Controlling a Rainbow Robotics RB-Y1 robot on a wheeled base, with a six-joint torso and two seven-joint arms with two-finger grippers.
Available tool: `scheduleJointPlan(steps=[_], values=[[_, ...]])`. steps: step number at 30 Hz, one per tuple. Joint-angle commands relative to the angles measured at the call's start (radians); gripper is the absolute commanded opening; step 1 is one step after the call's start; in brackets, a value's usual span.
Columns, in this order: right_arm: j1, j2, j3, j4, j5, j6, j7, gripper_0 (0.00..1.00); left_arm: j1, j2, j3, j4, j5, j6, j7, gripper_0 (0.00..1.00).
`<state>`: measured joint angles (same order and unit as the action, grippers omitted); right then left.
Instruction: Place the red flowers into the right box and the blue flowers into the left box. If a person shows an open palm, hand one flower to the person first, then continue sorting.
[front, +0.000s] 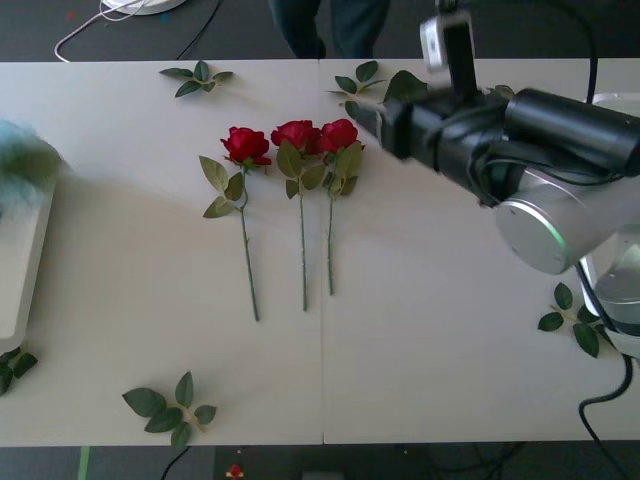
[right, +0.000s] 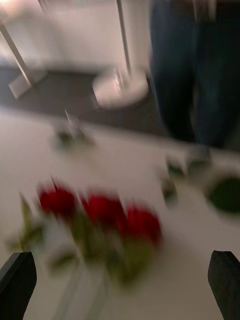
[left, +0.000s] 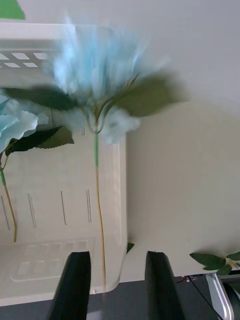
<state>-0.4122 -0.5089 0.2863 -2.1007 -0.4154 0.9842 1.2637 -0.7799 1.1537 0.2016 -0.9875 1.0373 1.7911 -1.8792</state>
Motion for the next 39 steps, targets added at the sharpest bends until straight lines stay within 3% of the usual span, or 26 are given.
scheduleJointPlan(steps=[1, 6, 11, 19, 34, 39], values=[[0.006, -0.049, -0.022, -0.044, -0.052, 0.131, -0.127, 1.0, 0.005, 0.084, -0.005, 0.001, -0.006, -0.012, -0.032, 0.31], [-0.033, -0.056, 0.007, -0.031, -0.095, 0.329, -0.296, 1.0, 0.007, 0.098, 0.006, 0.03, -0.026, -0.007, -0.089, 0.31], [-0.128, -0.052, 0.099, 0.064, -0.094, 0.395, -0.466, 1.0, 0.007, 0.101, 0.03, 0.092, -0.028, -0.021, -0.159, 0.31], [-0.323, 0.018, 0.264, 0.366, -0.01, 0.344, -0.593, 1.0, 0.007, 0.101, 0.041, 0.141, -0.031, -0.03, -0.204, 0.31], [-0.56, 0.228, 0.292, 0.959, 0.069, 0.156, -0.596, 1.0, 0.007, 0.1, 0.039, 0.138, 0.03, -0.032, -0.189, 0.31], [-0.611, 0.283, 0.292, 1.085, 0.064, 0.08, -0.603, 1.0, 0.005, 0.101, 0.018, 0.11, 0.101, -0.019, -0.115, 0.31]])
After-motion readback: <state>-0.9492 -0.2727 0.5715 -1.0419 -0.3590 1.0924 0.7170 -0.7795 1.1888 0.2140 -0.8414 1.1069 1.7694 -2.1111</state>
